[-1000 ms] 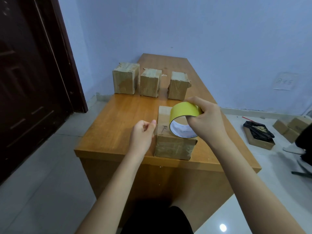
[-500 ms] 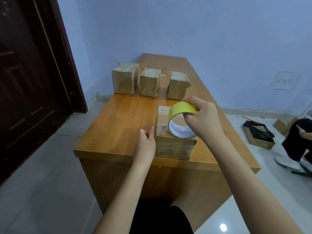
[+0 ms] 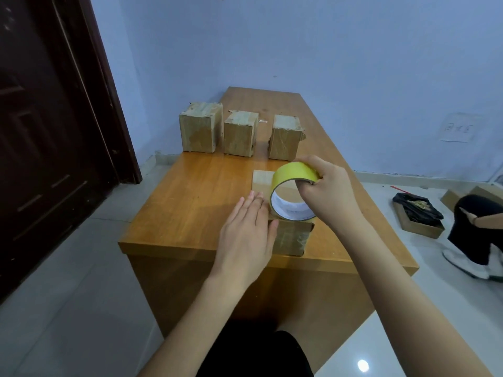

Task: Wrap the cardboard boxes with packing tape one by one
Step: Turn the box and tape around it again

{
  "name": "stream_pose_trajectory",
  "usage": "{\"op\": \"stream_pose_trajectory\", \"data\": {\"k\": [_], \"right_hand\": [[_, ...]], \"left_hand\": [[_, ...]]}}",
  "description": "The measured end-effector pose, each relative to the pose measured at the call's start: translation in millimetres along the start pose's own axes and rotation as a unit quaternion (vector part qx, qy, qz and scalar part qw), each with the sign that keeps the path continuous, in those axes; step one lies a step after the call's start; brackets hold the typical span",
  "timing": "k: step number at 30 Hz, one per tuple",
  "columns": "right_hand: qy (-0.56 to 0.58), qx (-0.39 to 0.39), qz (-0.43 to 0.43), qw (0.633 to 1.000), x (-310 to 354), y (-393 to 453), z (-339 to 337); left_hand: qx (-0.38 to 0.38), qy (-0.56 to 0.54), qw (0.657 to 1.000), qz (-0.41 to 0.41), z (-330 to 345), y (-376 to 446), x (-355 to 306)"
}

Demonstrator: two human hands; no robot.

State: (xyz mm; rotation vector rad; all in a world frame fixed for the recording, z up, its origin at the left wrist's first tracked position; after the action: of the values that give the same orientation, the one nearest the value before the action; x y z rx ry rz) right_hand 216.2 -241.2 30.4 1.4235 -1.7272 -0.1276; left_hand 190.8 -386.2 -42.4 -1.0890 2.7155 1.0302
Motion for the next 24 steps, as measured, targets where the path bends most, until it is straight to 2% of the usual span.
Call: {"op": "stream_pose_trajectory", "data": {"k": [3, 5, 8, 12, 16, 18, 19, 22, 24], "right_hand": [[-0.007, 0.052, 0.001, 0.999, -6, -8, -2], [0.004, 0.06, 0.023, 0.998, -14, -17, -3], [0.033, 0.056, 0.104, 0.993, -28, -30, -3], [0.024, 0.079, 0.125, 0.989, -32, -36, 3], [0.021, 0.079, 0.135, 0.987, -32, -36, 5], [0.038, 0.08, 0.144, 0.986, -34, -35, 4], [0.048, 0.081, 0.147, 0.985, -35, -35, 4], [0.073, 0.089, 0.158, 0.981, -34, -36, 5], [0.1, 0.094, 0.165, 0.977, -29, -35, 9]], "left_hand": [[-0.012, 0.009, 1.0, 0.025, -2, 1, 0], [-0.002, -0.005, 1.0, 0.023, -2, 1, -1], [0.01, -0.12, 0.992, -0.035, 1, 0, 3], [0.007, -0.327, 0.933, -0.153, 14, -7, 1], [-0.016, -0.375, 0.903, -0.207, 21, -10, -3], [-0.011, -0.363, 0.909, -0.203, 20, -10, -3], [-0.004, -0.332, 0.924, -0.193, 18, -10, -1], [-0.004, -0.146, 0.981, -0.128, 5, -8, 1], [-0.015, -0.05, 0.996, -0.07, -5, -6, -2]]}}
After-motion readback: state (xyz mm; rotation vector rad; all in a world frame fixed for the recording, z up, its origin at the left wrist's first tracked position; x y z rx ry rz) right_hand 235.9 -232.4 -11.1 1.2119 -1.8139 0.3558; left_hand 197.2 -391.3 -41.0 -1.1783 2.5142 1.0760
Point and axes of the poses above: each hand's wrist, its own y-axis towards the middle knuckle, its own z-axis out of the palm, x = y × z, the point moved 3 cm from there along y, towards the middle knuckle, and after that the axes turned 2 degrees about -y, right-handed, at the moved point
